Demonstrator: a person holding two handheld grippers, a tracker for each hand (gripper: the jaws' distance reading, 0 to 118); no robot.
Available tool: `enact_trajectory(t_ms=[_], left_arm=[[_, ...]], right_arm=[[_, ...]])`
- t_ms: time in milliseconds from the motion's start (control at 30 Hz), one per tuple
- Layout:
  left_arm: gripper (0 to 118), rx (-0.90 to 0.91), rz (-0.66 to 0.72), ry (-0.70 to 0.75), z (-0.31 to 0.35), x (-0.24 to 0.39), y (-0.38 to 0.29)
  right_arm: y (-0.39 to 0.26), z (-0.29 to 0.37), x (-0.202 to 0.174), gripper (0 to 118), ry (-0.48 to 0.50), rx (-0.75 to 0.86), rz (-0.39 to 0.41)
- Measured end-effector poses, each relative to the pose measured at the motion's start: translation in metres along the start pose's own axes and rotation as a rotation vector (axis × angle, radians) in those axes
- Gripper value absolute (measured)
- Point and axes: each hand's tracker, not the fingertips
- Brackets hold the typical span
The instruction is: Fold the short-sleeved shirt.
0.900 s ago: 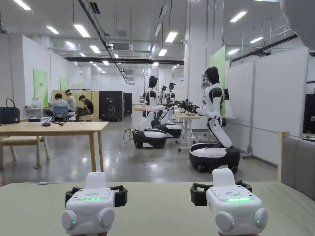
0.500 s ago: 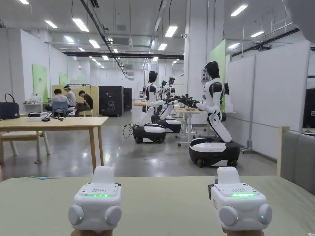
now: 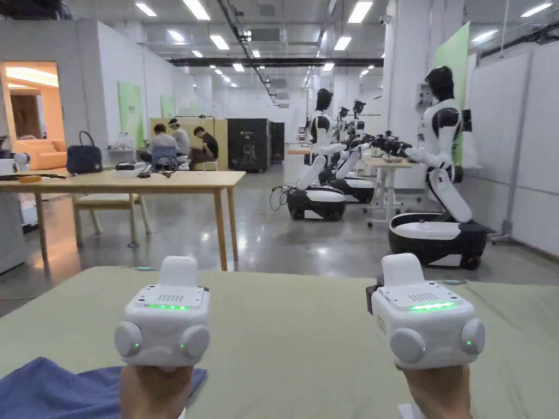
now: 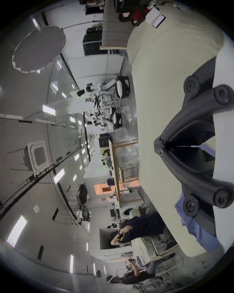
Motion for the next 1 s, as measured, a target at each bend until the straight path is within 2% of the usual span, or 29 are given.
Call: enact_trajectory(t_ms=[167, 267, 333, 467, 600, 633, 667, 700, 733, 767, 800, 833, 900, 1000], left_arm=[[0, -0.038, 0.060, 0.144, 0.017, -0.091, -0.015], [0, -0.061, 0.070, 0.226, 0.027, -0.134, -0.025], [0, -0.079, 0.072, 0.240, 0.034, -0.153, -0.031], [0, -0.100, 0.057, 0.276, 0.037, -0.174, -0.037], [0, -0.223, 0.070, 0.173, 0.019, -0.180, -0.034], [4, -0.260, 0.061, 0.150, 0.011, -0.179, -0.033], [9, -0.333, 0.041, 0.129, 0.002, -0.177, -0.032], [25, -0.378, 0.024, 0.120, -0.008, -0.175, -0.032], [52, -0.421, 0.018, 0.099, -0.023, -0.176, -0.033], [85, -0.479, 0.018, 0.063, -0.036, -0.176, -0.033], [110, -0.533, 0.048, 0.013, -0.050, -0.176, -0.038], [114, -0.603, 0.063, -0.034, -0.064, -0.177, -0.042], [115, -0.681, 0.097, -0.119, -0.096, -0.181, -0.056], [115, -0.761, -0.008, -0.119, -0.137, -0.171, -0.087]], right_arm=[[0.004, -0.014, -0.095, 0, 0.166, 0.031, 0.015], [0.011, -0.008, -0.142, 0, 0.273, 0.029, 0.017], [0.013, -0.006, -0.166, 0, 0.306, 0.030, 0.026], [0.013, -0.014, -0.188, 0, 0.336, 0.023, 0.029], [0.012, -0.009, -0.187, 0, 0.358, 0.013, 0.025], [0.011, -0.008, -0.185, 0, 0.360, 0.014, 0.032], [0.009, -0.009, -0.182, 0, 0.362, 0.015, 0.039], [0.008, -0.009, -0.179, 0, 0.367, 0.010, 0.044], [0.006, -0.010, -0.175, 0, 0.382, -0.006, 0.038], [0.003, -0.011, -0.172, 0, 0.400, -0.031, 0.013], [0.004, -0.010, -0.171, 0, 0.424, -0.051, -0.017], [0.001, -0.011, -0.167, 0, 0.440, -0.062, -0.041], [-0.007, -0.014, -0.162, 0, 0.441, -0.071, -0.054], [-0.021, -0.023, -0.158, 0, 0.458, -0.091, -0.050]])
